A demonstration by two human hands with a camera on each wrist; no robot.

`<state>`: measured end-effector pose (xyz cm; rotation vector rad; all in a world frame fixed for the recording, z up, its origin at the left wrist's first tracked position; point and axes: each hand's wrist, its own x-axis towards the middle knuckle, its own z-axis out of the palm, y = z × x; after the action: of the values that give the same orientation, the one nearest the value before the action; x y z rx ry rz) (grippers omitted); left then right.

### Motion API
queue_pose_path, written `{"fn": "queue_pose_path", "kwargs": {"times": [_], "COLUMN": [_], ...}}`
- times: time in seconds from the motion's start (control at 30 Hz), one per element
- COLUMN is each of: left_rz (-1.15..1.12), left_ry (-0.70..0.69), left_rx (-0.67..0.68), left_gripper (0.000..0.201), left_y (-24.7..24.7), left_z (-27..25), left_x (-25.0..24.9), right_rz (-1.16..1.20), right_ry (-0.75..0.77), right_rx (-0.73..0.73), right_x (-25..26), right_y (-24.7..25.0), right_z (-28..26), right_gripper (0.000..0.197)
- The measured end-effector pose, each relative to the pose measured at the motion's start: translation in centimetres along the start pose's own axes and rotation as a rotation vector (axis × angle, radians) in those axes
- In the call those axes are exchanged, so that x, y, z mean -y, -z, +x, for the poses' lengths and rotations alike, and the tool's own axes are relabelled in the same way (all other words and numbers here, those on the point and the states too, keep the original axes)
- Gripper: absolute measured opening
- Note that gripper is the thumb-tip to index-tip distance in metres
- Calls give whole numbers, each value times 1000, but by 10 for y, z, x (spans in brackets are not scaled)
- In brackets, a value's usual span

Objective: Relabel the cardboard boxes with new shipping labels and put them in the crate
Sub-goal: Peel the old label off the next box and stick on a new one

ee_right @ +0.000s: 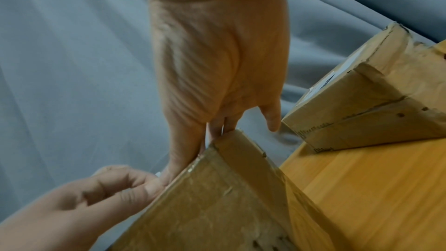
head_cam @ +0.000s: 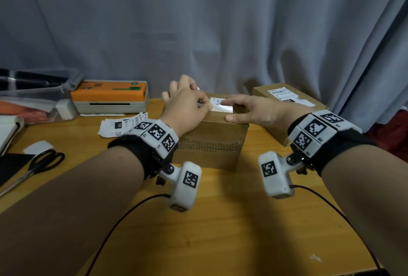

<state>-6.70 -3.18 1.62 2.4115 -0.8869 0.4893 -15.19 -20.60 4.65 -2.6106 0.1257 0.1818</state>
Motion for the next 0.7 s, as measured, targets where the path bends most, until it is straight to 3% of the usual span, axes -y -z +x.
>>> {"fn": "queue_pose_path", "kwargs": {"times": [0.17, 0.3, 0.4, 0.5, 0.7], "left_rz": [-71, 118, 199, 181, 229], "left_ry": [105, -148, -358, -389, -410], "left_rx": [82, 119, 219, 274, 308], "left_gripper": [18, 15, 30, 29, 23], "left_y": [5, 15, 21, 24, 20], "left_z": [3, 5, 8, 16, 26], "left_x": [-3, -11, -16, -19, -26], "right_rz": [-68, -159, -147, -119, -237], "right_ry": [-25, -101, -140, -141, -205], "right_rx": [27, 86, 96, 49, 17], "right_x": [8, 17, 15, 11, 18], "right_y": [4, 14, 16, 14, 7], "right_z": [0, 6, 7, 3, -2], "right_gripper": [66, 84, 89, 85, 101]}}
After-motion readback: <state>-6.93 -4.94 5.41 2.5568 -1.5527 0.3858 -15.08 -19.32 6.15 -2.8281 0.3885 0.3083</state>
